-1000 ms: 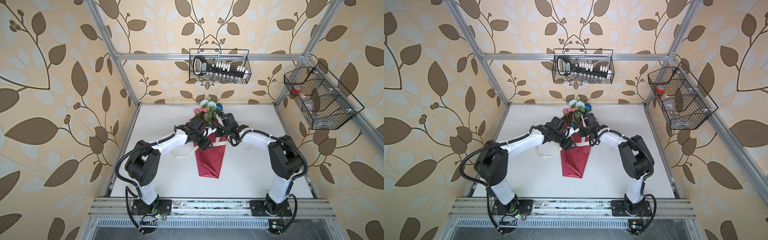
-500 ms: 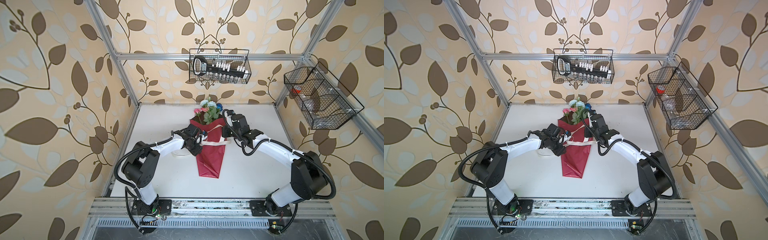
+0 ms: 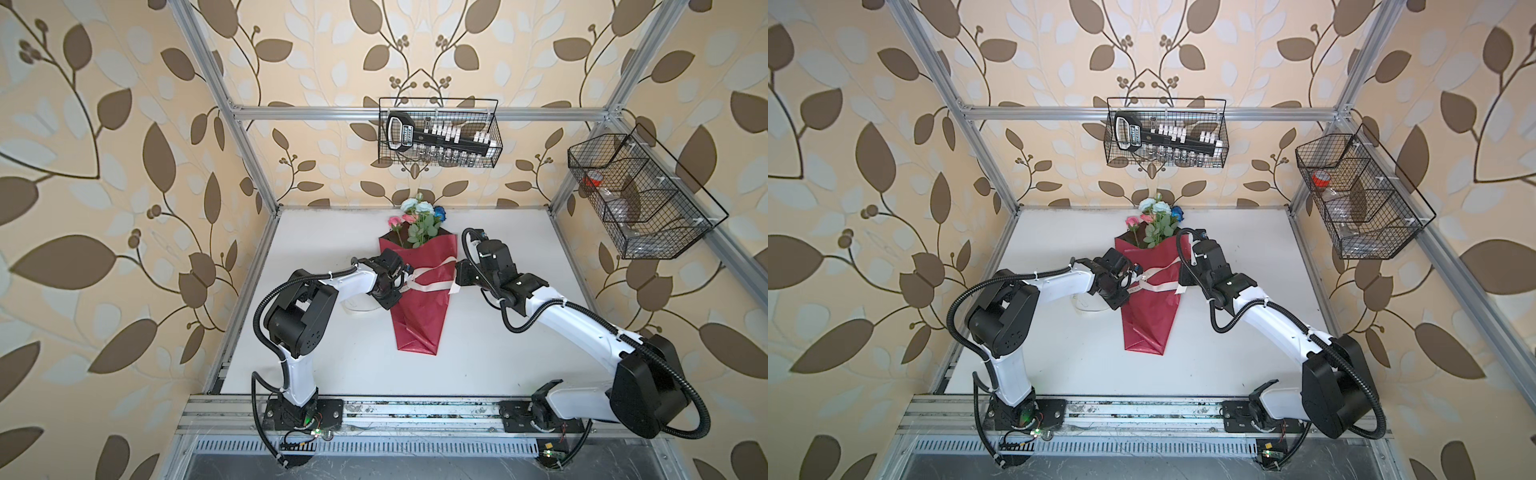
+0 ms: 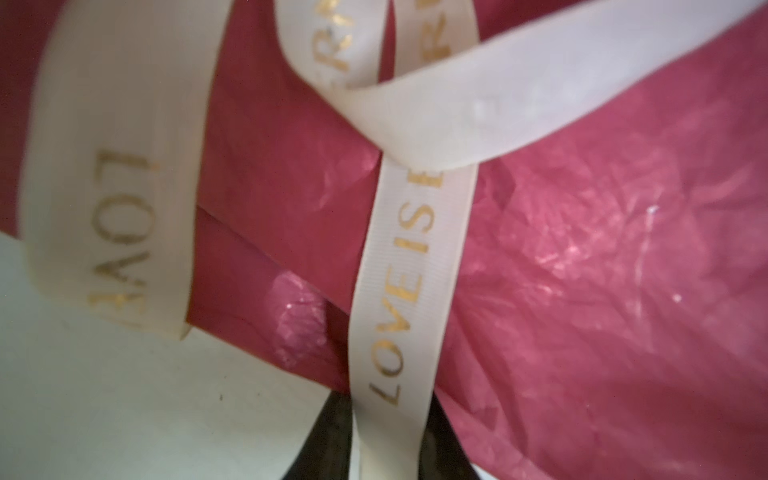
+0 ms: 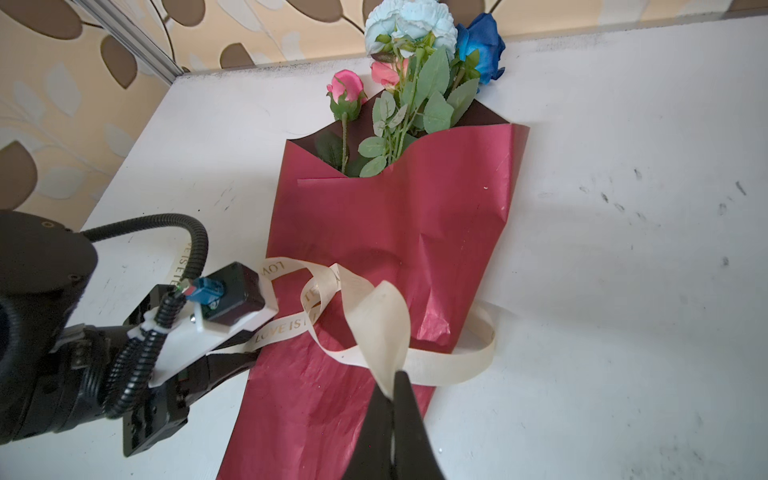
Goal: Tie the bouquet of fake flowers
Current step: 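Pull both grippers apart across the cone to tighten the ribbon knot, then draw both ribbon ends outward, left and right grippers moving away from the cone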
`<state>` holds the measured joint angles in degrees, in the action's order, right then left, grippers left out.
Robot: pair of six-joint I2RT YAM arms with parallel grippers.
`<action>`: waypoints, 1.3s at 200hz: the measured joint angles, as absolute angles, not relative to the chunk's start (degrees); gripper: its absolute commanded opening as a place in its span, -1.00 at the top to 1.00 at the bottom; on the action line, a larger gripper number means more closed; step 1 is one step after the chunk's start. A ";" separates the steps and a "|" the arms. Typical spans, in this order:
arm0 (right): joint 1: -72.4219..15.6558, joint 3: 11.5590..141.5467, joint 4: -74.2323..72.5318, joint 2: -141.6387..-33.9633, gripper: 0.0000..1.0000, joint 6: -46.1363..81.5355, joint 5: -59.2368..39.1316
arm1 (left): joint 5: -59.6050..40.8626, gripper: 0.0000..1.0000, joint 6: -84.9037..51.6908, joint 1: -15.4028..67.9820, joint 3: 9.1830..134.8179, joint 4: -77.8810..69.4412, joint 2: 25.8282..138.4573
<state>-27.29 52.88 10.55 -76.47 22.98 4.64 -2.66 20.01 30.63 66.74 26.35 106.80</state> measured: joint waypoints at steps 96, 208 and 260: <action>-26.24 50.26 13.72 -73.38 1.00 24.27 7.16 | -0.75 1.00 19.59 28.51 67.33 27.40 101.08; -17.85 43.70 17.58 -69.06 1.00 27.51 10.63 | -0.45 1.00 19.11 23.90 68.25 27.64 101.08; -15.03 43.42 17.91 -71.02 1.00 27.44 11.84 | -1.52 1.00 19.07 23.51 69.89 27.51 101.08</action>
